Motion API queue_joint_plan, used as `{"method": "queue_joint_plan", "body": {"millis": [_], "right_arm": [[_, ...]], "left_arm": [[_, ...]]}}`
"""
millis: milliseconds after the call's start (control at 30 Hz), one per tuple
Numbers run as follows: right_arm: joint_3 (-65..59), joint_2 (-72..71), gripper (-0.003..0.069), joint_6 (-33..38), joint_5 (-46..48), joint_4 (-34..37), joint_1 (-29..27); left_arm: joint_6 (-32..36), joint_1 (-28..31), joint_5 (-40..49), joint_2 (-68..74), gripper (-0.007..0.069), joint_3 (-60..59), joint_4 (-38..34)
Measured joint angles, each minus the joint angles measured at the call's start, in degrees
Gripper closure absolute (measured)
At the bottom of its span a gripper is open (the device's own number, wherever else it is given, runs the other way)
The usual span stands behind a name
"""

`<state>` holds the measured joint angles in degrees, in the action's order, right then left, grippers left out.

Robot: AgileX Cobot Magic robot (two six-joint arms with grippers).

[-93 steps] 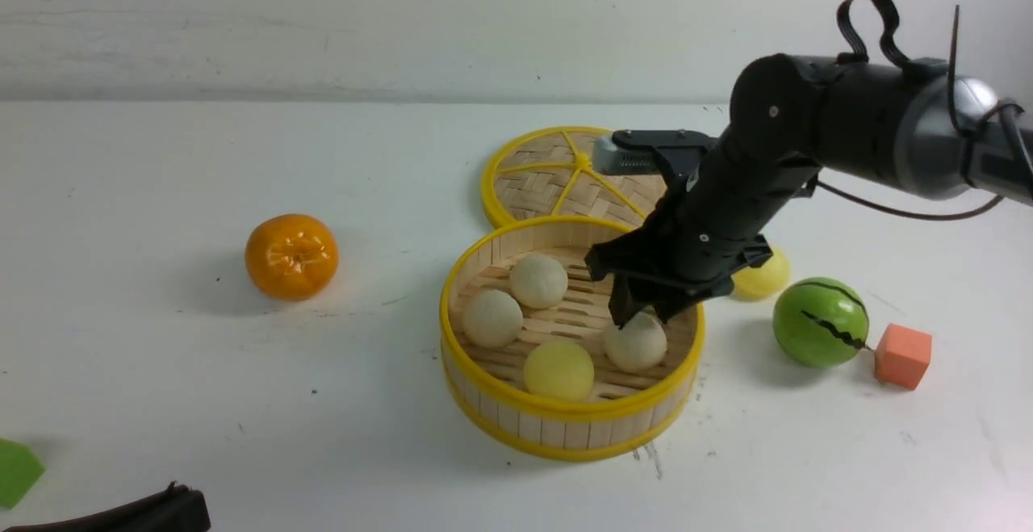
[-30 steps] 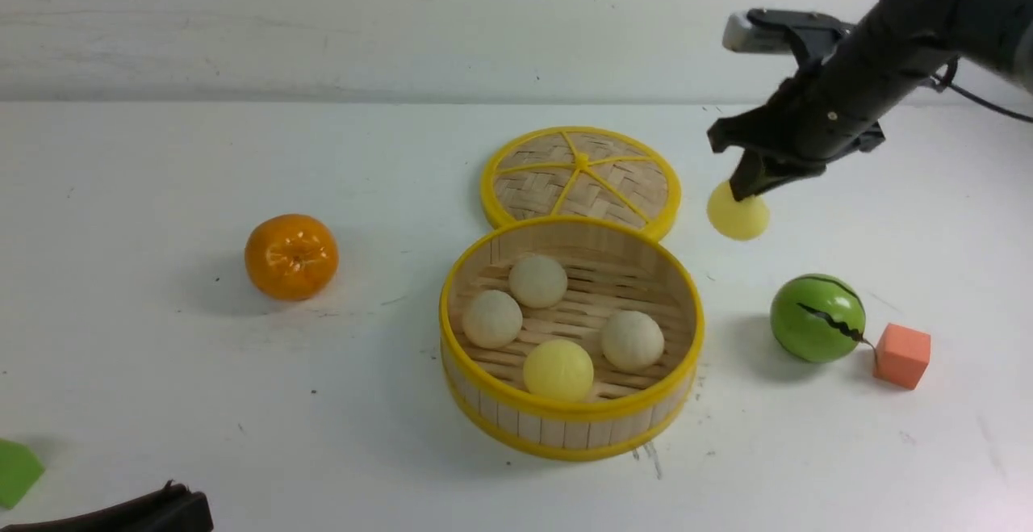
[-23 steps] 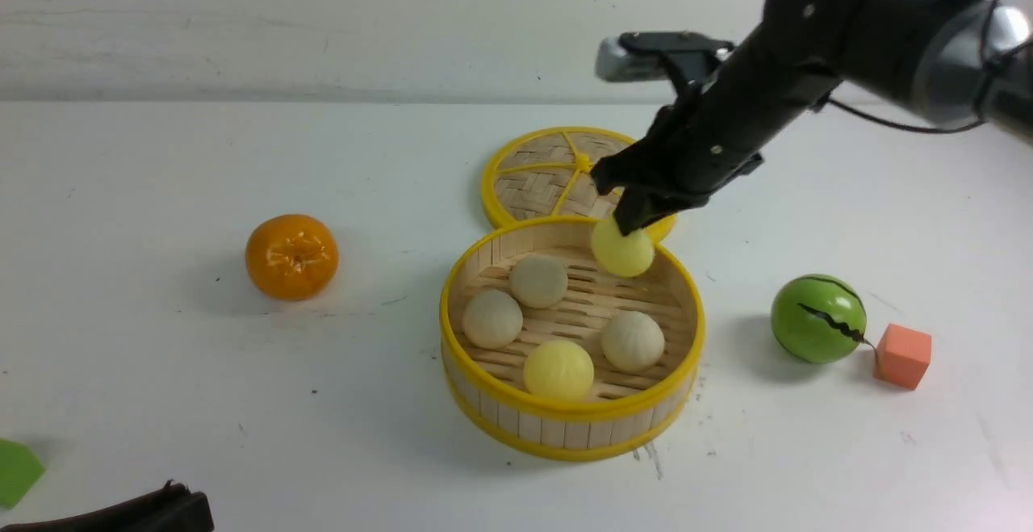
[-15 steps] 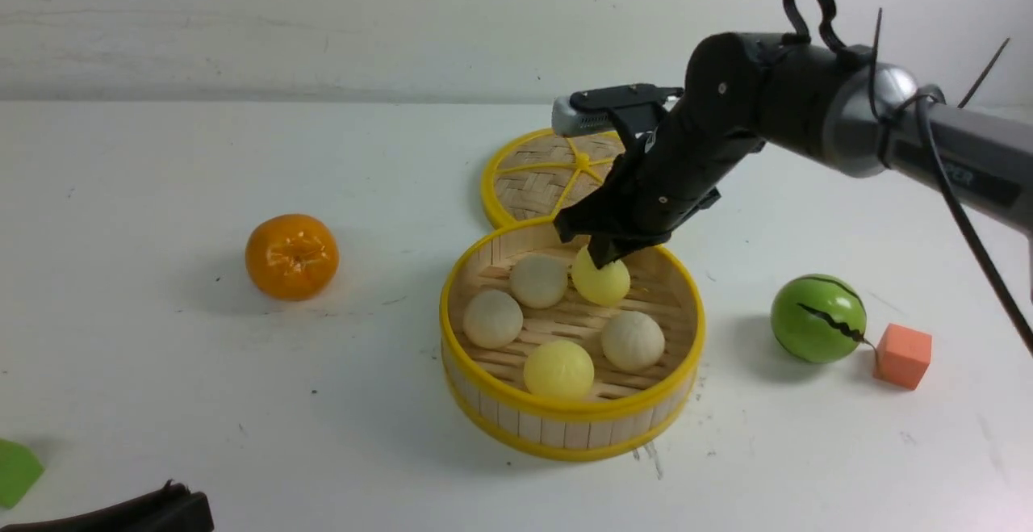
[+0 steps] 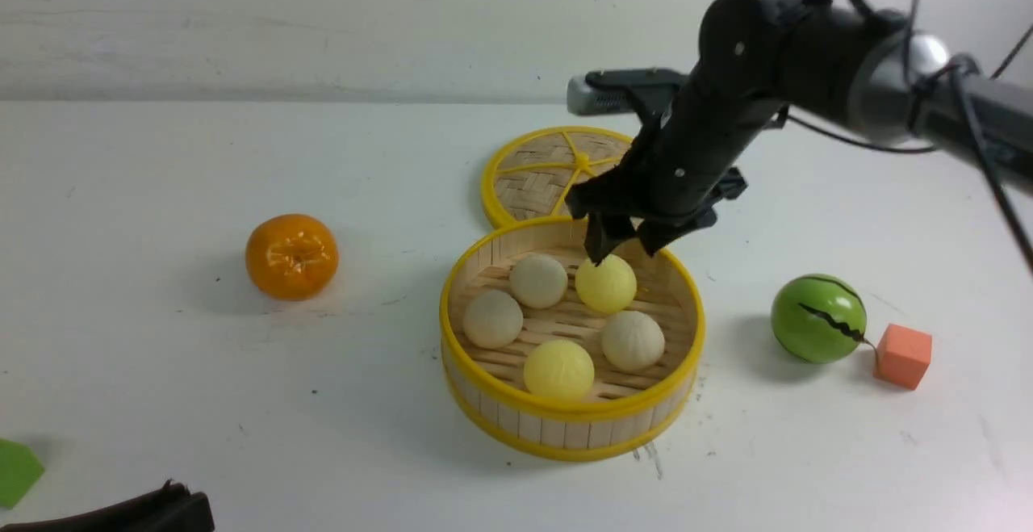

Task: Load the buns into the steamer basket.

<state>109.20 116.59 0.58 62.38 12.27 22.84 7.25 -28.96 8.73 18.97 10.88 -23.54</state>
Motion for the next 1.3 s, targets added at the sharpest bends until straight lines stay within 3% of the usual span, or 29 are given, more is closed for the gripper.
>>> {"method": "queue_joint_plan", "body": {"millis": [133,300,467,667,900,1167,1300], "right_arm": [[-0.88,-9.73,0.0186,-2.68,6.21,-1.47,0.00],[-8.60,-24.40,0.0308,-6.23,8.37,-2.06,0.00],[-24.47,-39.78,0.0508,-10.17,6.36,-5.66,0.00],[-38.86,-50.63,0.0615,-11.13,3.06,-7.45,0.00],[-47.78,-56.85,0.0629,-11.35,6.61,-6.63,0.00],[-48.13,-57.13,0.0625,-11.30,8.98,-6.82,0.00],[-49.36,-61.58,0.0629,-8.45,8.57,-7.35,-3.99]], "left_arm": [[0.00,0.00,0.00,0.00,0.0515,0.00,0.00],[0.00,0.00,0.00,0.00,0.0512,0.00,0.00],[0.00,0.00,0.00,0.00,0.0508,0.00,0.00],[0.00,0.00,0.00,0.00,0.0500,0.00,0.00],[0.00,0.00,0.00,0.00,0.0494,0.00,0.00],[0.00,0.00,0.00,0.00,0.0487,0.00,0.00],[0.00,0.00,0.00,0.00,0.0480,0.00,0.00]]}}
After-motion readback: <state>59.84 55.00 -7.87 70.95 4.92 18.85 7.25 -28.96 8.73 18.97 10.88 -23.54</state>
